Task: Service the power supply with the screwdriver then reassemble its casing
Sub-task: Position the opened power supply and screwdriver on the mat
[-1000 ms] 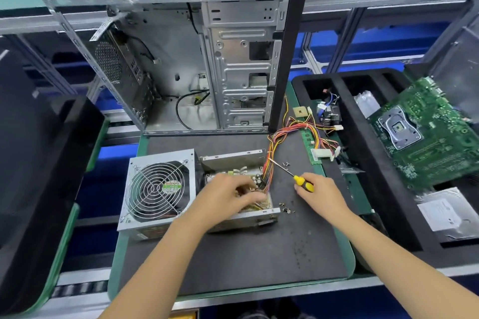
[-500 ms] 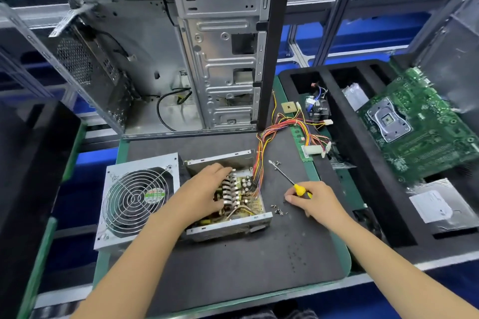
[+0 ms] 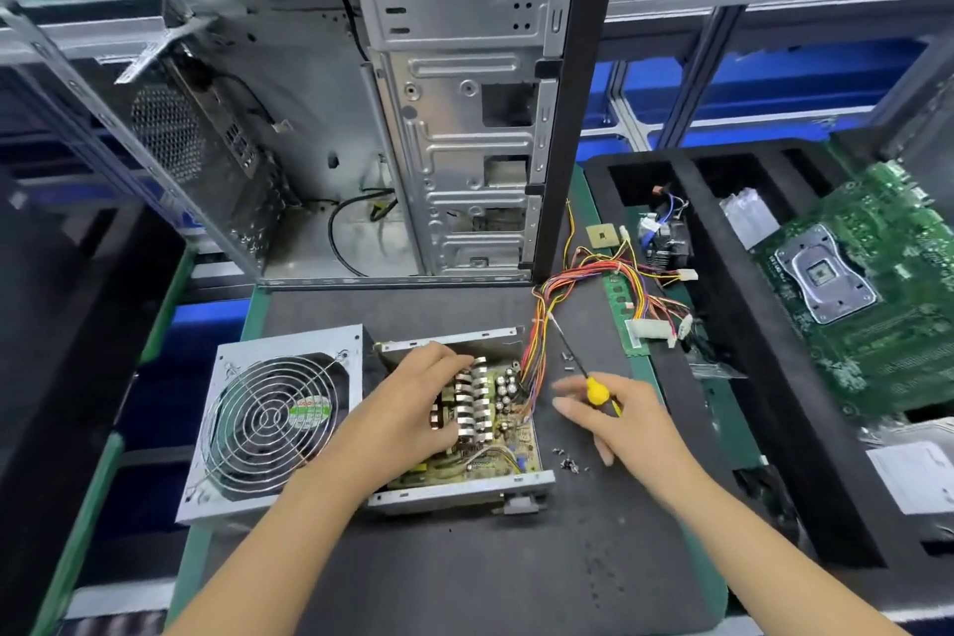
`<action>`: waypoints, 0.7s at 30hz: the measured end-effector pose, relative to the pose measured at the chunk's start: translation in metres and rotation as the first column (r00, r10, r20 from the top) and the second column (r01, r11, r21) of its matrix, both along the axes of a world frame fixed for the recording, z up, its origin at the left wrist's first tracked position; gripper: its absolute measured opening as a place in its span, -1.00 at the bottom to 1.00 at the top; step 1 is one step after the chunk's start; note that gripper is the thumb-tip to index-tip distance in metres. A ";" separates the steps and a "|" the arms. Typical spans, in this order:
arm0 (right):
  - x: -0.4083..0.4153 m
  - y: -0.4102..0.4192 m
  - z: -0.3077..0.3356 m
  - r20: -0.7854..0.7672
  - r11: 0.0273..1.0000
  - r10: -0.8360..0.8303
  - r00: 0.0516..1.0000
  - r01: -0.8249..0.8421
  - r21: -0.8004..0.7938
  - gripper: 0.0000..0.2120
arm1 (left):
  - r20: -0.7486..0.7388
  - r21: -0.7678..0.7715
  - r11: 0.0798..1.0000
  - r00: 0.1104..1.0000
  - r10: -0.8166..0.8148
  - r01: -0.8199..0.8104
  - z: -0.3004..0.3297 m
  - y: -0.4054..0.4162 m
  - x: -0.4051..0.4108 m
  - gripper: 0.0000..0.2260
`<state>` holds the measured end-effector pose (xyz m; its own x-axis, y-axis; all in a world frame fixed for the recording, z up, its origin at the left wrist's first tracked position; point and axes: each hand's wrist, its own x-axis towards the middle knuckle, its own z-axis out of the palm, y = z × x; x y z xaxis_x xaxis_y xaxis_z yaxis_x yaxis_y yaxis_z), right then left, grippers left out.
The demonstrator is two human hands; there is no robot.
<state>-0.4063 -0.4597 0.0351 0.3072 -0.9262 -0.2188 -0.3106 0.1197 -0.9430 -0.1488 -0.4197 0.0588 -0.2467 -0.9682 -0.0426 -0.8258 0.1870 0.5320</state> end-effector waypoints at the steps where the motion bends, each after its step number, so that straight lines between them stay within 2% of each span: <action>1: 0.008 -0.001 0.000 0.018 1.000 -0.002 1.000 0.002 -0.004 -0.90 | 0.000 -0.001 1.000 1.000 -0.001 0.001 0.001 0.001 -0.001 -0.42; 5: 0.031 -0.008 -0.008 -0.089 0.999 -0.038 0.995 0.035 -0.037 -0.74 | 0.007 0.014 1.000 1.000 -0.024 0.024 0.003 0.001 -0.003 -0.42; 9: 0.035 -0.013 -0.013 -0.119 0.996 -0.046 0.992 0.036 -0.086 -0.79 | 0.095 0.037 0.999 0.995 -0.042 0.038 0.002 0.000 -0.003 -0.39; 11: 0.036 -0.013 -0.014 -0.090 0.993 -0.056 0.994 0.046 -0.107 -0.76 | 0.114 0.023 0.999 0.992 -0.045 0.042 0.001 0.000 -0.002 -0.37; 14: 0.037 -0.011 -0.016 -0.016 0.990 -0.101 0.995 0.099 -0.101 -0.81 | 0.130 -0.009 0.997 0.989 -0.076 0.078 0.003 0.001 -0.001 -0.29; 17: 0.038 -0.010 -0.018 0.025 0.985 -0.138 0.990 0.140 -0.099 -0.82 | 0.076 -0.016 0.998 0.996 -0.053 0.054 0.006 0.004 -0.001 -0.21; 21: 0.040 -0.010 -0.020 0.052 0.976 -0.187 0.981 0.191 -0.102 -0.80 | 0.075 -0.057 0.998 0.997 0.001 0.003 0.007 0.005 -0.001 -0.29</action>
